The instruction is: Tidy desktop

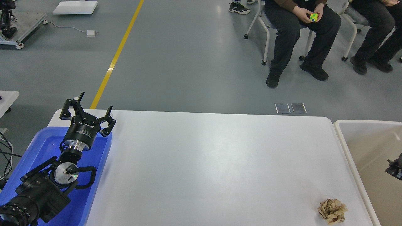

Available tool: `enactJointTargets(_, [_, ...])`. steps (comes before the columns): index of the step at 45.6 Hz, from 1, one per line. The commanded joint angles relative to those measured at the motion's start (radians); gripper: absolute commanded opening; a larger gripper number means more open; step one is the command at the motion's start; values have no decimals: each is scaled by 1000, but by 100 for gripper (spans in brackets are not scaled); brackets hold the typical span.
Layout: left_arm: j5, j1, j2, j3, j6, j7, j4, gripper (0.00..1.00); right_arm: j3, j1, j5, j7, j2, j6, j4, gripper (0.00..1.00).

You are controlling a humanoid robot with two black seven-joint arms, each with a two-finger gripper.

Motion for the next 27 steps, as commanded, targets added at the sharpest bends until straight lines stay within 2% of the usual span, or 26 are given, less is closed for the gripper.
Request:
enactJointTargets(1, [0,0,0,0,1,-2,0,100,192,20,3,8,-81,105,317,100])
enactJointTargets(5, [-2,0,0,0,1,-2,0,100,255,21,1,5,-75,154,402,100])
enactJointTargets(11, [0,0,0,0,1,-2,0,100,279,64,1,6,-18,217,442,100])
enactJointTargets(27, [-2,0,0,0,1,-2,0,100,416,101,1,9,344,283,429,100])
